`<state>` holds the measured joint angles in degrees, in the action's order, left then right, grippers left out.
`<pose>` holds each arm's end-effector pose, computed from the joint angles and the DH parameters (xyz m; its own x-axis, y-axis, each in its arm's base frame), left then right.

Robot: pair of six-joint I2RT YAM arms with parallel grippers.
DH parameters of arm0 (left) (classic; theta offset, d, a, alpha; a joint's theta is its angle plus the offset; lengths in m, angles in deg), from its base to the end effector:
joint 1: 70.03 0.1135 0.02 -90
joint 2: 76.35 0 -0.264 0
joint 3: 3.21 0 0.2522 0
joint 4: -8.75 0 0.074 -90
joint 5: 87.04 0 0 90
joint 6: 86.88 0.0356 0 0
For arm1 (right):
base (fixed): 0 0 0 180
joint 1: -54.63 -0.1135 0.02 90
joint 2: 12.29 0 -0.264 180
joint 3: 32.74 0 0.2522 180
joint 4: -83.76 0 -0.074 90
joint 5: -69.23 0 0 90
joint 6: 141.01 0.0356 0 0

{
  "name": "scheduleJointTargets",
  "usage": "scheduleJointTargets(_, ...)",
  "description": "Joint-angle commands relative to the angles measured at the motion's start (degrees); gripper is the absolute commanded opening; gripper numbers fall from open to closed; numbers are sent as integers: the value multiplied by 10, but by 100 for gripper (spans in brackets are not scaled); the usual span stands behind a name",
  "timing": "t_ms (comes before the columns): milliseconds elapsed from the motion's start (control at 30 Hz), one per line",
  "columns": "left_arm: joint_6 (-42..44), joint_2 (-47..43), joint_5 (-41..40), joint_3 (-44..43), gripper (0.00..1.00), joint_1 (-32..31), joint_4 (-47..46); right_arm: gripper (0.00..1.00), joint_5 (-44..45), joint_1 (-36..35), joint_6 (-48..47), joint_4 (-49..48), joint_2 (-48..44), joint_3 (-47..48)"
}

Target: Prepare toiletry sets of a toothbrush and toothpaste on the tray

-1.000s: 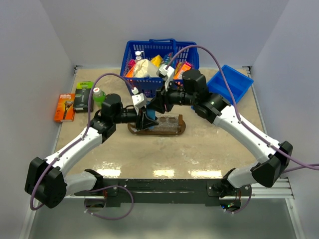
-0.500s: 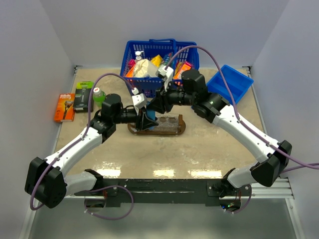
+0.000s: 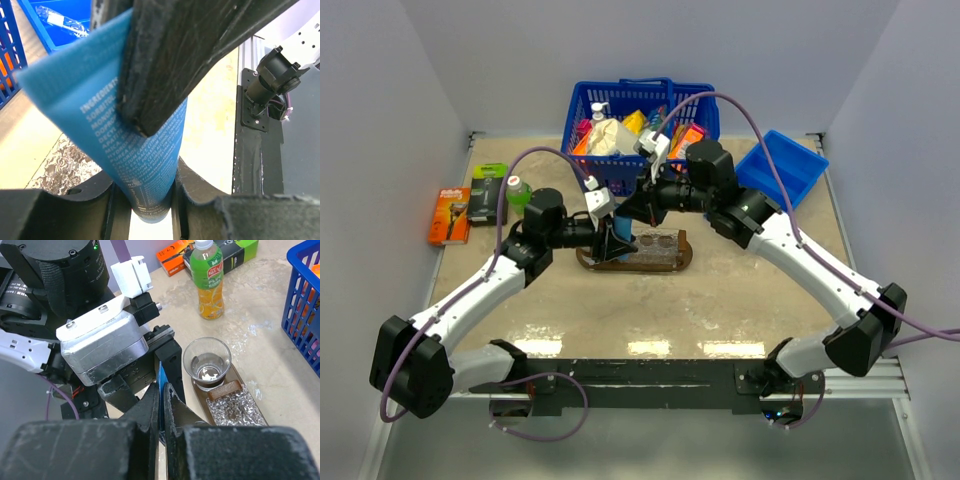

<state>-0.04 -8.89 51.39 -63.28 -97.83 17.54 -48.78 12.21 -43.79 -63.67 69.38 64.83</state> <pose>0.2199 -0.1461 0.2977 -0.2982 0.1159 -0.9474 0.9300 0.2586 -0.2611 0.2289 0.2318 0.4136 -0.3267 -0.1482 -0.9334 -0.8937 0.3698 0.2540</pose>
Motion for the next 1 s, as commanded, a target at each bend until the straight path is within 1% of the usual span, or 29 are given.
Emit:
scheduleJointTargets(0, 14, -18, -8, -26, 30, -2, -25, 0, 8, 1, 5, -39, -33, -9)
scheduleJointTargets(67, 12, -24, -17, -27, 45, -2, -26, 0, 18, 0, 7, -42, -43, -16)
scheduleJointTargets(100, 12, -27, -32, -25, 59, -2, -27, 0, 23, 0, 7, -44, -47, -20)
scheduleJointTargets(133, 11, -34, -41, -24, 65, -2, -27, 0, 37, 0, 8, -46, -53, -26)
scheduleJointTargets(200, 10, -43, -75, -21, 77, 0, -28, 0, 61, 0, 8, -52, -69, -32)
scheduleJointTargets(233, 8, -51, -86, -19, 80, 1, -29, 0, 90, 0, 9, -54, -76, -40)
scheduleJointTargets(300, 6, -59, -112, -22, 86, 8, -26, 0, 119, 1, 8, -61, -95, -49)
scheduleJointTargets(333, 2, -67, -119, -21, 88, 13, -25, 0, 159, 1, 9, -63, -100, -57)
scheduleJointTargets(433, -16, -84, -144, -19, 93, 44, -30, 0, 207, 0, 2, -76, -124, -79)
scheduleJointTargets(467, -25, -89, -152, -13, 95, 64, -43, 0, 233, 0, 4, -82, -131, -88)
scheduleJointTargets(533, -54, -105, -163, -5, 99, 87, -58, 0, 248, 0, 9, -104, -144, -116)
scheduleJointTargets(567, -62, -111, -183, 1, 100, 106, -67, 0, 255, -1, 11, -112, -148, -125)
scheduleJointTargets(633, -69, -120, -226, 2, 100, 115, -62, 0, 261, -6, 16, -145, -151, -154)
scheduleJointTargets(667, -69, -122, -283, -2, 100, 120, -44, 0, 267, -20, 16, -155, -151, -163)
scheduleJointTargets(733, -59, -122, -338, -5, 100, 121, -24, 0, 295, -38, 3, -181, -145, -184)
scheduleJointTargets(767, -55, -121, -383, -7, 100, 121, -9, 0, 305, -56, 1, -185, -143, -188)
scheduleJointTargets(800, -50, -123, -401, -7, 100, 121, -4, 0, 324, -63, -3, -190, -141, -192)
scheduleJointTargets(867, -48, -124, -442, -4, 100, 121, 5, 0, 334, -73, -2, -213, -133, -198)
scheduleJointTargets(967, -48, -125, -455, -2, 100, 121, 6, 0, 350, -86, -5, -252, -126, -218)
